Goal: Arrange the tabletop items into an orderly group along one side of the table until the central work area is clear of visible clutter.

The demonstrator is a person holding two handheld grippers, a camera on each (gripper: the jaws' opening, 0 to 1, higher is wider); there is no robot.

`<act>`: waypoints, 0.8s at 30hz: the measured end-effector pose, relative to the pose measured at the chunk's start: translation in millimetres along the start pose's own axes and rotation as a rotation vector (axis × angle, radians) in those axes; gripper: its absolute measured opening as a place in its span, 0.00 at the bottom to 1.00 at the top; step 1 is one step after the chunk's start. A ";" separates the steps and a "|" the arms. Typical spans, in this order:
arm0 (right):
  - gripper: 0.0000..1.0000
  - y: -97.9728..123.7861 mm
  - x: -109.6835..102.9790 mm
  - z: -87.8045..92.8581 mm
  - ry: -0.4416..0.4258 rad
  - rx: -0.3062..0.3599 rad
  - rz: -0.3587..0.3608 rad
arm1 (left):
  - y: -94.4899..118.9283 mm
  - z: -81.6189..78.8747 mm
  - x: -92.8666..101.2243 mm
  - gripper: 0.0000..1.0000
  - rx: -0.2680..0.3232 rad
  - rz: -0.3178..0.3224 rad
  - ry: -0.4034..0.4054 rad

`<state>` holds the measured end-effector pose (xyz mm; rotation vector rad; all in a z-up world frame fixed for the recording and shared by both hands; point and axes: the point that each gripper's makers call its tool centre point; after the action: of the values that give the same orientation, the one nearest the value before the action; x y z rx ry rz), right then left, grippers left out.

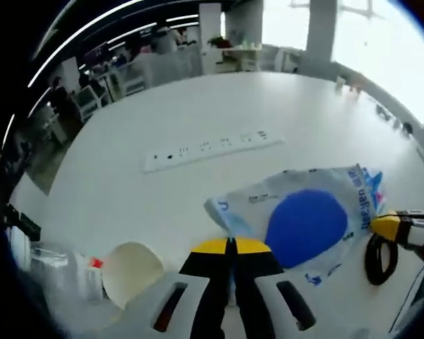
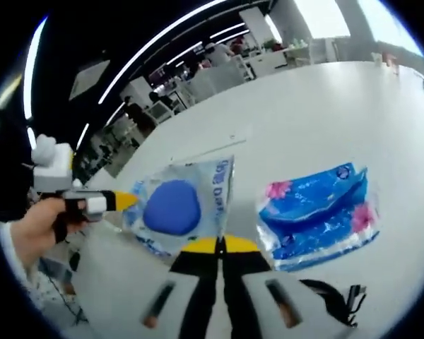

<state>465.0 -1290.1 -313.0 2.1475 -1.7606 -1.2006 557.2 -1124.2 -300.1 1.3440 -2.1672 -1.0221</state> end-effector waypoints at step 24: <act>0.00 -25.4 8.7 29.3 0.064 -0.107 0.006 | -27.5 28.2 -5.0 0.00 -0.037 -0.040 -0.145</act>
<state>466.4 -1278.5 -351.0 2.0941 -1.6374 -1.1830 557.6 -1116.6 -339.1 1.3390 -2.2209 -1.2041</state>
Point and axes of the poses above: the point that each gripper's makers call its tool centre point, and the gripper's own axes: y roughly backward along the fingers, x roughly to its right, z roughly out of its underside, and after that the axes turned 4 degrees about -z, right-handed
